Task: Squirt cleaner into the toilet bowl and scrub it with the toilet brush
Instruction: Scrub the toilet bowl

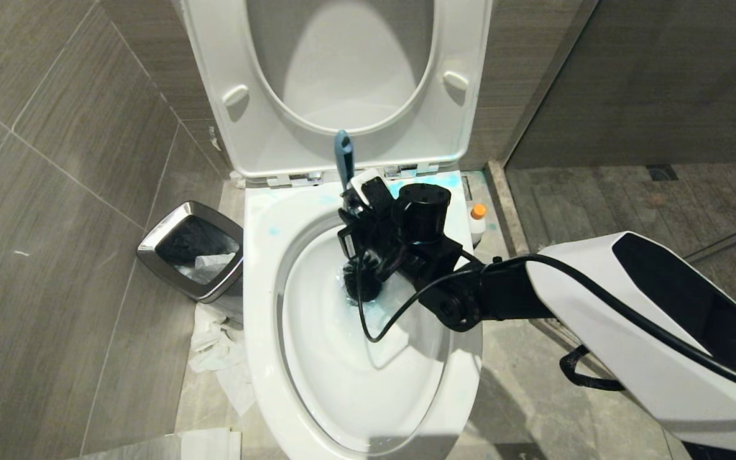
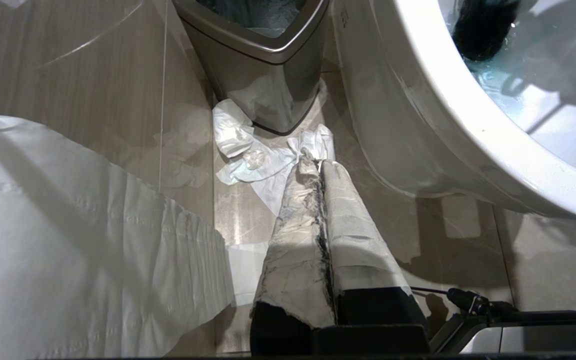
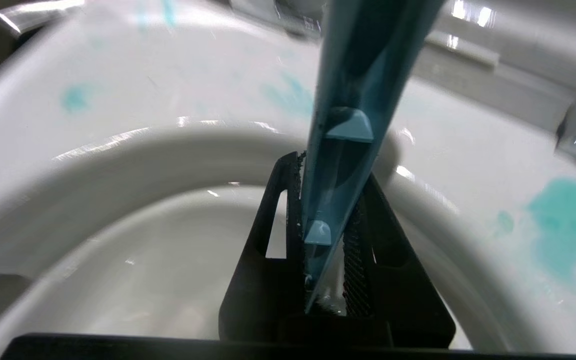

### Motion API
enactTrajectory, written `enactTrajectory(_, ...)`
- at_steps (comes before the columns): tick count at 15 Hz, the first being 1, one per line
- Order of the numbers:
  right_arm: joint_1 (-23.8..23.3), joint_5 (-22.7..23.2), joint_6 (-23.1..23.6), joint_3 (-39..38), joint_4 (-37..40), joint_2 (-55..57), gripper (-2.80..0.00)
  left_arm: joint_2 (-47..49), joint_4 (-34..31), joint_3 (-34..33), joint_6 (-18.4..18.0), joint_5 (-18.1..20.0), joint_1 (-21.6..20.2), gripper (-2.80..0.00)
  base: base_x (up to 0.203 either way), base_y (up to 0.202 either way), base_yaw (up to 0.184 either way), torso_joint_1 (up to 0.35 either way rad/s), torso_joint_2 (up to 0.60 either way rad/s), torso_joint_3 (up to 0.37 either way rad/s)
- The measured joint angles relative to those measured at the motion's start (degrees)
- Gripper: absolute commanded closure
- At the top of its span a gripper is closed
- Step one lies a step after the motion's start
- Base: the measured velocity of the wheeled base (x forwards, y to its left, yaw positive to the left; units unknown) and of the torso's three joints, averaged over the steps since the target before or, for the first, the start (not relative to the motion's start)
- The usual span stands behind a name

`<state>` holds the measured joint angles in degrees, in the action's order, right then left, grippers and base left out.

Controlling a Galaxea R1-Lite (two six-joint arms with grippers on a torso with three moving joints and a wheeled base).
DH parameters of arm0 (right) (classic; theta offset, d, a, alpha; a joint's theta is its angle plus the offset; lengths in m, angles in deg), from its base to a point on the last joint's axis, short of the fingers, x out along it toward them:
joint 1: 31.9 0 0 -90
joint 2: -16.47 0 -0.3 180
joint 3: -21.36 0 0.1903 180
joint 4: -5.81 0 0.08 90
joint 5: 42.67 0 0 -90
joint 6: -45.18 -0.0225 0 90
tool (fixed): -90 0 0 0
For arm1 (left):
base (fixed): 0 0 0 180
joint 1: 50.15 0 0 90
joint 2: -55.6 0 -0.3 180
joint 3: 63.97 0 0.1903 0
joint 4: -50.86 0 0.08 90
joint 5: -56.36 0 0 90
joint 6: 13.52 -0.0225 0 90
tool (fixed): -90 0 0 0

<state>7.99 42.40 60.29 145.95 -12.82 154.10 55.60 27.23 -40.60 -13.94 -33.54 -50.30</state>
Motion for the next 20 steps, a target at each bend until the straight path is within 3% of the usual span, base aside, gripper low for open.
enactTrajectory(6, 4.37, -1.29, -0.48, -6.19, -0.35, -11.13, 0.00, 0.00, 0.02, 0.00, 0.00, -0.02, 0.00, 0.00, 0.000, 0.000, 0.000, 0.000, 0.00, 0.000)
enactTrajectory(14, 4.68, -1.26, -0.48, -15.85, -0.17, -21.99, 0.00, 0.00, 0.02, 0.00, -0.02, 0.00, 0.02, 0.00, 0.000, 0.000, 0.000, 0.000, 0.00, 0.000)
enactTrajectory(20, 3.86, -0.52, -0.47, -18.05, 1.90, -20.57, 0.00, 0.00, 0.00, 0.00, 0.00, 0.00, 0.00, 0.00, 0.000, 0.000, 0.000, 0.000, 0.00, 0.000)
